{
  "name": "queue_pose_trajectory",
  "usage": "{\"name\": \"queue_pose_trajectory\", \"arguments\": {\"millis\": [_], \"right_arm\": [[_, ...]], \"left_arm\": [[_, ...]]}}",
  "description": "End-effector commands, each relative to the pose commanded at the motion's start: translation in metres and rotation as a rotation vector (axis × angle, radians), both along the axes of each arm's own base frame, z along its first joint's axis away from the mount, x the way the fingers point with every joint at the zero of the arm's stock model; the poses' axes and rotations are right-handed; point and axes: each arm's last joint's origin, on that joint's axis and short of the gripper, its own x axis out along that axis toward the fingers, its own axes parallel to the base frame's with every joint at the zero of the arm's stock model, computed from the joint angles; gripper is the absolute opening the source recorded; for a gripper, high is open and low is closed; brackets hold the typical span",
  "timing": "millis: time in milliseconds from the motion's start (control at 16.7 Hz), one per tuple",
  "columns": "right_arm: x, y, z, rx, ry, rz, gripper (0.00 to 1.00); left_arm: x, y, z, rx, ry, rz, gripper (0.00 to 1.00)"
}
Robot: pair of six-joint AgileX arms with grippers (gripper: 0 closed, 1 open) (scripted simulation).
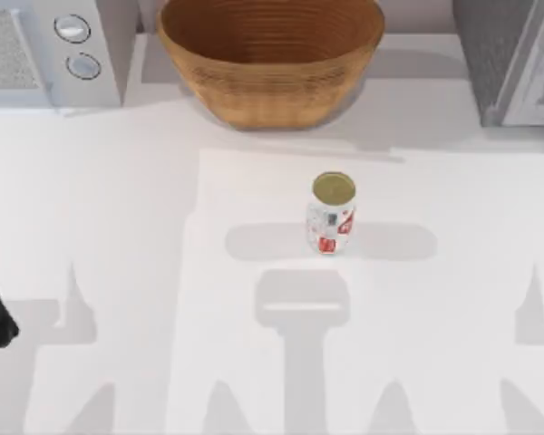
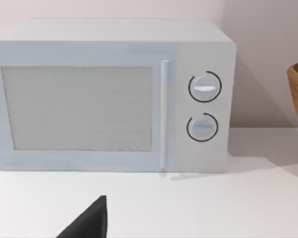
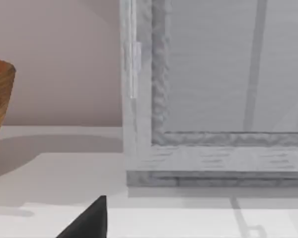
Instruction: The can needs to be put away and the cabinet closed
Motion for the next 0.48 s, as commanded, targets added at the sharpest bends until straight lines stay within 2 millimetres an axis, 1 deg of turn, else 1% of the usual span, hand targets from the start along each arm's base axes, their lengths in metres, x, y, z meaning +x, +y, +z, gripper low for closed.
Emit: {"name": "queue_pose_trajectory", "arguments": {"millis": [120, 180, 360, 480], "right_arm": [[0.0, 0.0, 0.0, 0.0, 0.0, 0.0, 1.0], [0.0, 0.0, 0.003, 0.0, -0.013, 0.0, 1.0], [0.0, 0.002, 0.023, -0.001, -0.086, -0.004, 1.0], [0.003, 0.005, 0.038, 0.003, -0.119, -0.008, 1.0]], "left_arm": [[0.0, 0.0, 0.0, 0.0, 0.0, 0.0, 1.0], [0.0, 0.0, 0.0, 0.0, 0.0, 0.0, 1.0], [0.0, 0.0, 0.0, 0.0, 0.0, 0.0, 1.0], [0.0, 0.0, 0.0, 0.0, 0.0, 0.0, 1.0]]}}
